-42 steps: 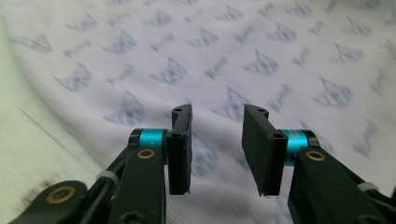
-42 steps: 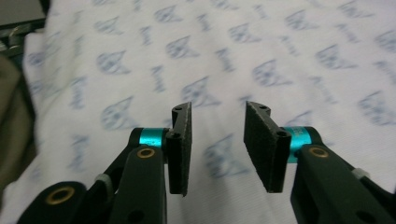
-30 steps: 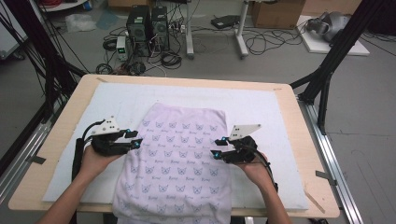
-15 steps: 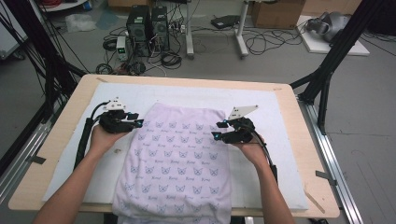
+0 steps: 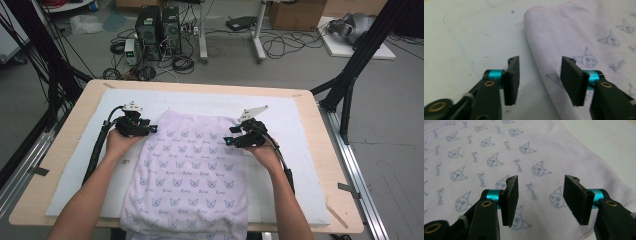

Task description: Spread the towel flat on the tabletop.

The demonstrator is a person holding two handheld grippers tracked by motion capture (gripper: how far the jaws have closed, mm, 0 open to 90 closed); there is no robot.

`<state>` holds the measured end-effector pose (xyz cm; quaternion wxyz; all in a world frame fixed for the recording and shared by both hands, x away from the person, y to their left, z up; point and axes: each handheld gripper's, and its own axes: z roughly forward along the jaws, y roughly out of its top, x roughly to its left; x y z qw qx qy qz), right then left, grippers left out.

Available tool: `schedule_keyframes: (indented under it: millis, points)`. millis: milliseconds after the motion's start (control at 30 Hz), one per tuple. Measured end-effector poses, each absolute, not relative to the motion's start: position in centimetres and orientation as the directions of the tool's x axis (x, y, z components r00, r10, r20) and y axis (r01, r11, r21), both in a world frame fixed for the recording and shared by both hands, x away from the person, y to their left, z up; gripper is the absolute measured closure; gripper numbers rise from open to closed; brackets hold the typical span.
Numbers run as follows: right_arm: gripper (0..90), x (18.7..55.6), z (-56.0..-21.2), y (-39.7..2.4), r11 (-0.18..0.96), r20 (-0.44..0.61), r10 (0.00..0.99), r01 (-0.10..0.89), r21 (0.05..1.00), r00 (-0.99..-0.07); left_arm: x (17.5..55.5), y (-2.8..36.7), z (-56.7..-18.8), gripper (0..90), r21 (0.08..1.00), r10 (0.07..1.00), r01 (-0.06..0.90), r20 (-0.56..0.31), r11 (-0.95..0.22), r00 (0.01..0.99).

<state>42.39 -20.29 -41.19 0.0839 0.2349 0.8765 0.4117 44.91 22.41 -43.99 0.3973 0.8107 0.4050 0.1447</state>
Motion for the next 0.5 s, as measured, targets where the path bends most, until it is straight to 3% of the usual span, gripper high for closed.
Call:
schedule_keyframes:
  millis: [100, 167, 367, 467, 500]
  points:
    - [45.8, 42.4, -41.1, -20.4, 0.539, 0.058, 0.482, 0.348, 0.767, -0.874, 44.9, 22.3, -44.0, 79.9, 0.769, 0.765, 0.547, -0.122, -0.33, 0.632]
    - [45.8, 42.3, -41.0, -20.4, 0.539, 0.056, 0.479, 0.344, 0.769, -0.876, 44.6, 21.9, -43.5, 87.0, 0.783, 0.78, 0.529, -0.092, -0.327, 0.619]
    - [45.7, 42.2, -40.9, -20.9, 0.534, 0.064, 0.484, 0.353, 0.768, -0.872, 43.4, 20.1, -42.3, 87.8, 0.822, 0.727, 0.481, -0.125, -0.305, 0.675]
    - [45.6, 42.2, -40.8, -21.1, 0.537, 0.057, 0.482, 0.346, 0.77, -0.874, 41.8, 17.4, -42.1, 86.7, 0.809, 0.587, 0.411, -0.103, -0.421, 0.803]
    - [45.5, 42.1, -40.8, -21.1, 0.536, 0.057, 0.483, 0.347, 0.77, -0.874, 41.1, 16.5, -42.0, 81.2, 0.799, 0.544, 0.377, -0.075, -0.469, 0.835]
